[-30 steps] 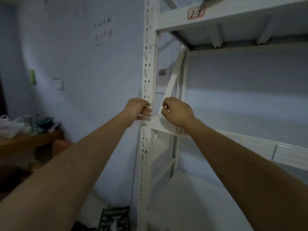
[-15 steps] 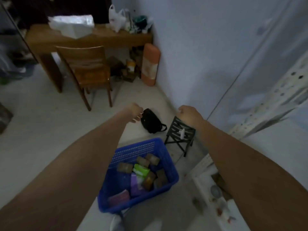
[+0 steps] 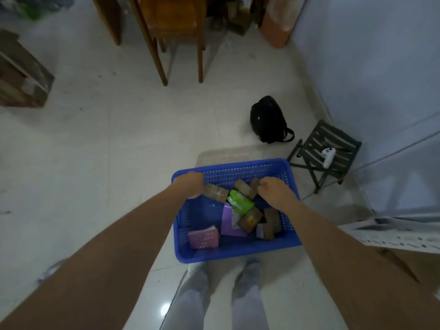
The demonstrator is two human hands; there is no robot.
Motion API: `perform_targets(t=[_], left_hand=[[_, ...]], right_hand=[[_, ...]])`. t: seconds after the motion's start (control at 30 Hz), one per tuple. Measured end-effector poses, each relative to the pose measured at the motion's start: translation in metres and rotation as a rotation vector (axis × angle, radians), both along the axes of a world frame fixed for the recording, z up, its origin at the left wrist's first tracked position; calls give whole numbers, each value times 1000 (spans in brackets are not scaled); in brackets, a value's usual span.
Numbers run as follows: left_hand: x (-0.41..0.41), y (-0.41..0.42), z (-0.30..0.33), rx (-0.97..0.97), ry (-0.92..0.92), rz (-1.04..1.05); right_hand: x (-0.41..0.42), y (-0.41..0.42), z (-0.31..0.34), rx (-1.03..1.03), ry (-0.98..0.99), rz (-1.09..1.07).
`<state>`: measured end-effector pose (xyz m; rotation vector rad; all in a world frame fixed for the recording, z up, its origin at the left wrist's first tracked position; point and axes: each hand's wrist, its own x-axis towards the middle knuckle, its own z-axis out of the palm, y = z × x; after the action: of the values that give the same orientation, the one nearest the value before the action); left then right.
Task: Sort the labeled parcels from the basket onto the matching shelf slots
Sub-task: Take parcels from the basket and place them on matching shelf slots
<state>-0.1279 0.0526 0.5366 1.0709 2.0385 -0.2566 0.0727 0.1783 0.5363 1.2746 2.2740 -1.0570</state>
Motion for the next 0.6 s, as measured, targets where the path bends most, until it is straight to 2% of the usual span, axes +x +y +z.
perform_targets(t=[0.27,0.6], left_hand=[[8,2,-164,-104,-40,137],[20,-4,-373,-241,-150,145]], right_hand=[[-7,32,-176,-161,-87,-56],[-15,-6,-398,-317,-223,63]])
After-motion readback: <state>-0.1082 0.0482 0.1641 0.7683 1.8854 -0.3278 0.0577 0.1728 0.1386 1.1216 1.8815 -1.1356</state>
